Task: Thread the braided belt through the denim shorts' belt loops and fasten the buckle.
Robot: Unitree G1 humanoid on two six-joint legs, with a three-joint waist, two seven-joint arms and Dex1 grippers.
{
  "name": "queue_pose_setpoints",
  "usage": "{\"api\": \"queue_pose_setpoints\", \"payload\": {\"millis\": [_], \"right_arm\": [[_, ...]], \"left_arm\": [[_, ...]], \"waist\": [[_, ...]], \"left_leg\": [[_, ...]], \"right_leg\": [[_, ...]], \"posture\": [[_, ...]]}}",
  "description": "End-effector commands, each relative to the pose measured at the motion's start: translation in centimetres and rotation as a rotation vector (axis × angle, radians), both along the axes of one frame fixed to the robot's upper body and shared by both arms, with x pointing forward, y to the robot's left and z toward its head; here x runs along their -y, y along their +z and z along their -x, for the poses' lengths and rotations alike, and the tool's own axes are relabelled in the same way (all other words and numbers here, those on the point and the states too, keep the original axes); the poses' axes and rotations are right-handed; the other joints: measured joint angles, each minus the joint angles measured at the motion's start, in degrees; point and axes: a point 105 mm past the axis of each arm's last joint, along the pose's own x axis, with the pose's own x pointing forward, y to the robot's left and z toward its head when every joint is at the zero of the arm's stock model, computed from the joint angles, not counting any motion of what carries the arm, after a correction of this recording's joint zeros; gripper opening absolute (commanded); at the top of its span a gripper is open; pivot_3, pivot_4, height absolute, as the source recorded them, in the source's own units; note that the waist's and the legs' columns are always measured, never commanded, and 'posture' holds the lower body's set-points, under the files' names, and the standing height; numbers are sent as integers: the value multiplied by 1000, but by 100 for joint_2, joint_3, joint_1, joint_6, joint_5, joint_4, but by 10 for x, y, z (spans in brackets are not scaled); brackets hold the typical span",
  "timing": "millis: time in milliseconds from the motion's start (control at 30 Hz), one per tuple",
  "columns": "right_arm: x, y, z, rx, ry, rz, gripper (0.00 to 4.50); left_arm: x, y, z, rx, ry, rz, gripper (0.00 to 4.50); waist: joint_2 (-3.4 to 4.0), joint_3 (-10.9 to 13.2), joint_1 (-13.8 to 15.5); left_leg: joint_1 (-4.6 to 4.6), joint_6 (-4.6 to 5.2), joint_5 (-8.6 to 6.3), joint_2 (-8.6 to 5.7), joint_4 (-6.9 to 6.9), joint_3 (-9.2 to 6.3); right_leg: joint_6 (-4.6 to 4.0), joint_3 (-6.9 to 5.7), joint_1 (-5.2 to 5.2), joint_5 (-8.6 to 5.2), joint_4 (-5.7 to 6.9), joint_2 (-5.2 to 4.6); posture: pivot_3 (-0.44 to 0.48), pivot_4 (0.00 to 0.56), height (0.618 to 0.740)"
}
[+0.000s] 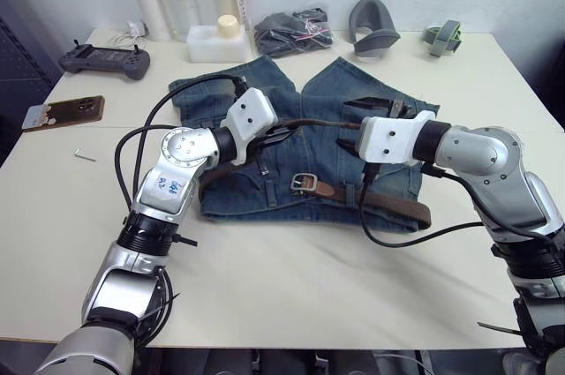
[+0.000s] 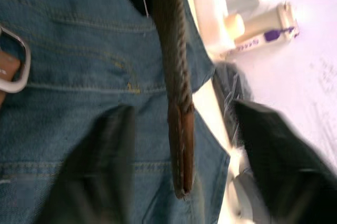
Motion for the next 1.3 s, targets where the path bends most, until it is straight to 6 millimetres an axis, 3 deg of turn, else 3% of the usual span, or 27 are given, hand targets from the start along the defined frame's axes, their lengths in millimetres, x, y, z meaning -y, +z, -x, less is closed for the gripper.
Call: {"api": "queue_pose_setpoints", "payload": {"millis": [33,100,133,233,333,467,500,567,700,867,1033,1300], "right_arm": [[-1,10,-1,52,7,1,1022],[-1,10,-2,52,5,-5,35],[0,11,-3,51,2,-14,35],[3,13,-8,59,-16,-24,0],[5,17,-9,98,-20,-29,0],[-1,18,-3,334,40,97,0],[-4,14,0,372,69,118,0],[-9,9,3,433,112,138,0],[-21,5,7,533,172,139,0],[-32,0,17,604,248,141,0],[-33,2,25,640,275,125,0],[-29,6,29,633,254,110,0]], "left_arm": [[-2,22,4,59,-3,39,0],[-4,27,6,46,-12,75,0],[-7,29,8,15,-19,109,0],[-23,38,11,-114,-24,225,1293],[-52,51,6,-208,76,353,2699],[-121,88,-4,-243,281,665,4473],[-137,98,-3,-258,314,747,4473],[-149,108,2,-334,305,863,4473],[-112,91,55,-855,-174,790,4473],[-91,51,99,-1184,-322,532,4473],[-72,46,92,-1299,-369,605,4473],[-43,10,67,-1396,-318,771,4473]], "waist": [[0,0,0],[0,0,-1],[0,0,-2],[0,0,-7],[1,0,-21],[0,0,-17],[0,0,-16],[-3,0,-16],[-5,-1,-7],[-6,0,-77],[-4,-1,-53],[-7,-7,-22]], "left_leg": [[0,0,0,0,0,0],[0,0,0,0,0,0],[0,0,0,0,0,0],[-1,-1,1,0,1,0],[1,-2,2,1,0,-2],[0,-3,4,1,2,-4],[0,-3,4,1,3,-4],[-1,-3,4,1,3,-5],[0,-3,4,0,12,-5],[3,-8,2,0,34,-13],[-2,-26,-7,1,86,-33],[-4,-14,-27,-1,132,-31]], "right_leg": [[0,0,0,0,0,0],[0,0,0,0,1,0],[0,0,0,0,1,0],[0,0,-1,0,2,0],[0,1,0,0,3,0],[1,2,-3,0,9,1],[1,2,-4,0,10,1],[1,3,-5,-1,10,1],[2,6,-2,-1,19,0],[-15,28,-13,-11,64,1],[-53,29,-18,-33,113,1],[-85,44,-29,-56,188,5]], "posture": [[0,150,649],[0,150,649],[0,150,649],[0,150,649],[0,150,649],[0,150,649],[0,150,649],[0,150,649],[0,150,649],[0,150,649],[0,150,649],[0,150,649]]}}
